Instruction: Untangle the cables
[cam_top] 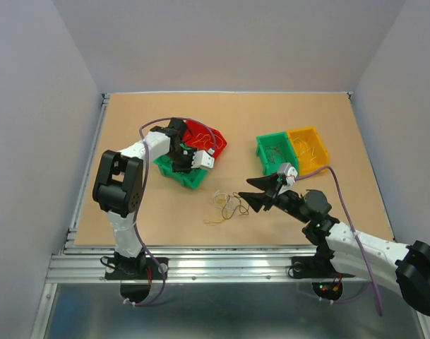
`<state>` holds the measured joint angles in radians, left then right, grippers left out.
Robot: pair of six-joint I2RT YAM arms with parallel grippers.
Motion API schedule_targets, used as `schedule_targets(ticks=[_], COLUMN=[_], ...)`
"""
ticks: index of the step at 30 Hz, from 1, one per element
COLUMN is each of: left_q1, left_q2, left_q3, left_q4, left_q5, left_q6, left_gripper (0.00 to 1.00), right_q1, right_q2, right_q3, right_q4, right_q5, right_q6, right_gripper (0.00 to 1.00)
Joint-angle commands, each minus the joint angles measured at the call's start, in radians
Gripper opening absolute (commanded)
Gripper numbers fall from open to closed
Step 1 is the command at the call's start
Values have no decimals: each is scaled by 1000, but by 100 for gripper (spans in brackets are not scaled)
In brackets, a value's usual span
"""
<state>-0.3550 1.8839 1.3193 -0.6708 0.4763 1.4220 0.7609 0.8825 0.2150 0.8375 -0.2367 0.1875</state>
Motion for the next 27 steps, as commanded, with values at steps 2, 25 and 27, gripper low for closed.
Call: schedule_targets(ticks=[2, 25, 27], left_q1=[-1, -22, -53], left_q2=[-89, -362, -440], left_q3=[-40, -75, -109], left_q4=[8, 89, 118], left_q5=[77, 109, 158], left_q6=[14, -123, -145], left_gripper=[15, 77, 83], right_q1=[5, 5, 5], right_q2=[-13, 10, 27], right_q3=[11, 53, 102], right_q4=[26, -56, -162], right_q5=[-10, -4, 8], right_q6=[-3, 3, -5], right_gripper=[61, 66, 67])
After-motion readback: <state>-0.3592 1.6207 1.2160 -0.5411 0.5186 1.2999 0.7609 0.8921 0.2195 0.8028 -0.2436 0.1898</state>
